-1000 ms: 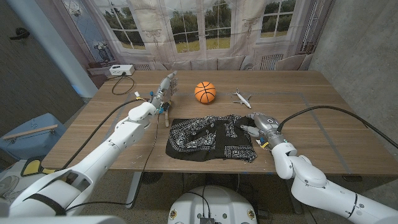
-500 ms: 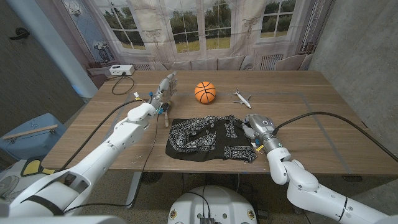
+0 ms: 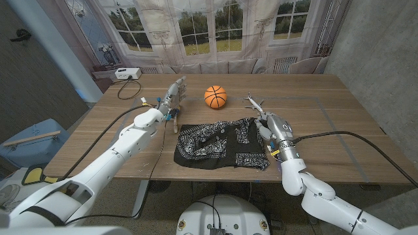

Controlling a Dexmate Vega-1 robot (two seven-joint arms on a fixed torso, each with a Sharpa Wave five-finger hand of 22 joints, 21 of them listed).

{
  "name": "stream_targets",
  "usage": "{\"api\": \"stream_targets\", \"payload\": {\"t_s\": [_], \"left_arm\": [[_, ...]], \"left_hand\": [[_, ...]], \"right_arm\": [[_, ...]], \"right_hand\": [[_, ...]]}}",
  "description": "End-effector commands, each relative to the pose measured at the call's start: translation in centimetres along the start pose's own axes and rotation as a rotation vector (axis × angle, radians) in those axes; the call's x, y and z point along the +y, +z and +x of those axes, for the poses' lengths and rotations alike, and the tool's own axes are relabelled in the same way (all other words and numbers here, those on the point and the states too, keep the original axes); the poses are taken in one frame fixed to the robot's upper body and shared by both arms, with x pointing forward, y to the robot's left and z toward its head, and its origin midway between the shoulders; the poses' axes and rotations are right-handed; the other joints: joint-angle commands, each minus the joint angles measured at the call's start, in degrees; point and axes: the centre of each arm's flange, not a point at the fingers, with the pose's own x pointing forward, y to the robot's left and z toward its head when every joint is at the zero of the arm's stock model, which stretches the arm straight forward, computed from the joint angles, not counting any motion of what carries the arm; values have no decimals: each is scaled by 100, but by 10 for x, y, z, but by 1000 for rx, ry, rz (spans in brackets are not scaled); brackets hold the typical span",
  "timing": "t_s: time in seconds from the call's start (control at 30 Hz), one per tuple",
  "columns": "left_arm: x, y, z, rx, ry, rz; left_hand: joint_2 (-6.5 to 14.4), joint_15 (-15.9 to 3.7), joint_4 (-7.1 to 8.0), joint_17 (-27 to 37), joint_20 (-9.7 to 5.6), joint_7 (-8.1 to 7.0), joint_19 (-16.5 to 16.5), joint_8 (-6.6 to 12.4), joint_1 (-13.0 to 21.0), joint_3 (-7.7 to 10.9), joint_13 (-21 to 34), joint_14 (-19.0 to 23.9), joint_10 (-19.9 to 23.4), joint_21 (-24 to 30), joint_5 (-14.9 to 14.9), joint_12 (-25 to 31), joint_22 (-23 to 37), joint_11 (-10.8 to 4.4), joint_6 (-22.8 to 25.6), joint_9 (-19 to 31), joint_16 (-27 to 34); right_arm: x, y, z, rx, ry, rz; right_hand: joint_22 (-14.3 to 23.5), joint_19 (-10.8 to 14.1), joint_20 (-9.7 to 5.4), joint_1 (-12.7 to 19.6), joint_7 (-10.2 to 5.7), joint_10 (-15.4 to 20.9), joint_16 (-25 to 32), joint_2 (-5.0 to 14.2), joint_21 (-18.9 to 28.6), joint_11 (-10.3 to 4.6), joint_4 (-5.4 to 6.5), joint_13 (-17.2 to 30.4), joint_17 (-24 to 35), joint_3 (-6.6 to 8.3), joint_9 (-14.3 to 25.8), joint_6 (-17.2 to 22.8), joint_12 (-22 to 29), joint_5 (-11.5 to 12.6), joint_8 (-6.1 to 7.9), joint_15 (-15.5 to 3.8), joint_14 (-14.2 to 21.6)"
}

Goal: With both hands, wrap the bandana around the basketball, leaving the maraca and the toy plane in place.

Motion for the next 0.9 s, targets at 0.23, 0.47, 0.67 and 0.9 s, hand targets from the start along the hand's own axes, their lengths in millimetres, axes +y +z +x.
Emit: {"api": "stream_targets", "payload": {"t_s": [0.23,0.47,0.67,0.9], "left_arm": [[-14,4,10,15,-50,66],[-17,11,11,35,-81,157],[-18,17,11,47,-93,218],[-21,22,13,51,-98,279]], "left_hand": [[66,30,27,10,51,2,-447,-45,39,-2,33,-822,-517,-26,50,-24,17,12,-293,27,-17],[21,58,-147,3,46,-183,-543,22,239,45,39,-927,-582,-89,33,-26,7,7,-235,33,-28],[-50,103,-416,3,74,-211,-466,156,517,108,47,-890,-460,-94,6,41,-5,4,146,46,6],[-79,205,-736,5,102,-162,-368,306,862,198,55,-804,-302,-96,-16,104,-3,22,734,60,34]], "right_arm": [[-57,-12,9,-4,-319,517],[-105,-21,18,-9,-380,544],[-149,-26,20,-10,-441,546],[-184,-22,19,-35,-522,499]], "right_hand": [[9,74,27,198,7,148,94,110,52,47,252,75,117,275,142,128,74,98,429,-798,108],[13,104,19,231,20,150,92,82,74,58,275,103,155,305,204,119,79,109,508,-790,98],[17,103,-2,249,16,108,79,59,83,42,291,126,185,315,255,102,64,112,569,-783,63],[24,112,-34,266,-4,91,58,43,100,7,313,154,221,321,319,79,60,113,648,-816,14]]}}
